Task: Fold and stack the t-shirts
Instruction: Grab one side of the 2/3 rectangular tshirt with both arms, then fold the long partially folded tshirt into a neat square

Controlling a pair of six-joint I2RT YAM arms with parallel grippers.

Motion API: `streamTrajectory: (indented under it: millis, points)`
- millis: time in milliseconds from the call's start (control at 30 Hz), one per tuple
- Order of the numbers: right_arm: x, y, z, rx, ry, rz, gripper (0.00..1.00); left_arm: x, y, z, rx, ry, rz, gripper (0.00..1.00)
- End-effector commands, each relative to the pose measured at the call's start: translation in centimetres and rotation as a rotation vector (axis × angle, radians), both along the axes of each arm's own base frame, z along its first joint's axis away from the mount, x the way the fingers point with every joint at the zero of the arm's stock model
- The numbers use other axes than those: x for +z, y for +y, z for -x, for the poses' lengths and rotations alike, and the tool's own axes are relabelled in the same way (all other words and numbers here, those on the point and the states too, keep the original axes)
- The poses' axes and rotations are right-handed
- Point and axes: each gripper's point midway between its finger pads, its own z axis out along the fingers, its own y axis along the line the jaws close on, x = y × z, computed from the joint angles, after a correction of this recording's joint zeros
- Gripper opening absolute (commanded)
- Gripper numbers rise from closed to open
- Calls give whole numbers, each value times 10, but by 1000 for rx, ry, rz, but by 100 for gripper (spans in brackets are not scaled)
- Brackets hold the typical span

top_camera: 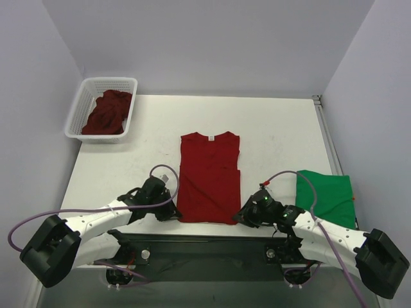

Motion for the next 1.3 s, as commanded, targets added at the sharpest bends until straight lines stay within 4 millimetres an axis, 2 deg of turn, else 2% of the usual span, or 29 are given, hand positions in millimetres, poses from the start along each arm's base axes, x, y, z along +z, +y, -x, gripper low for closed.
streamTrajectory:
  millis: [0, 33, 167, 400, 500, 533, 567, 600, 700, 733, 800, 833, 900, 967, 1000, 1033, 1067, 1100, 1133, 1167, 1200, 1233, 1267]
  points:
    - [-8, -8, 3, 0, 7, 51, 3, 3, -2, -2, -7, -23, -6, 0]
    - [-6, -8, 3, 8, 0, 51, 0, 7, -3, -1, -13, -35, 0, 0]
    - [-2, -14, 12, 41, 1, 59, 0, 10, 6, 13, -34, -22, -12, 0]
    - [14, -20, 44, 166, -17, 48, 0, 31, 10, 39, -102, -24, 25, 0]
    - [30, -17, 52, 211, -49, 48, 0, 52, 10, 44, -118, -42, 51, 0]
    - [43, -14, 50, 213, -75, 39, 0, 61, 10, 44, -120, -62, 71, 0]
    - [45, -19, 51, 212, -82, 72, 0, 64, 13, 48, -112, -45, 62, 0]
    - [50, -18, 53, 227, -91, 81, 0, 78, 11, 47, -109, -62, 82, 0]
    - [73, -16, 50, 227, -124, 83, 0, 97, 15, 49, -90, -70, 96, 0]
    - [78, -15, 48, 224, -131, 79, 0, 109, 13, 48, -85, -86, 117, 0]
    - [95, -11, 43, 212, -156, 62, 0, 118, 9, 46, -80, -84, 137, 0]
    - [99, -13, 37, 191, -178, 75, 0, 128, 5, 41, -76, -105, 156, 0]
    - [117, -9, 28, 177, -204, 73, 0, 132, -2, 34, -76, -96, 158, 0]
    - [132, -7, 14, 155, -219, 84, 0, 147, -12, 22, -74, -122, 197, 0]
    - [138, -6, 9, 149, -219, 84, 0, 145, -17, 16, -71, -108, 198, 0]
    - [141, -8, 0, 120, -200, 76, 0, 157, -25, 9, -81, -130, 240, 0]
    - [139, -8, -6, 136, -194, 100, 0, 159, -28, 4, -78, -132, 253, 0]
    - [152, -7, -16, 121, -213, 89, 0, 159, -29, -9, -55, -124, 256, 0]
    - [157, -6, -20, 130, -207, 82, 0, 167, -34, -17, -64, -137, 287, 0]
    - [157, -9, -34, 112, -199, 106, 0, 179, -36, -28, -61, -167, 300, 0]
    - [161, -9, -42, 103, -196, 101, 0, 177, -34, -44, -30, -156, 291, 0]
    - [175, -5, -50, 103, -212, 75, 0, 184, -36, -55, -22, -179, 311, 0]
    - [176, -7, -64, 84, -199, 62, 0, 196, -40, -63, -29, -189, 343, 0]
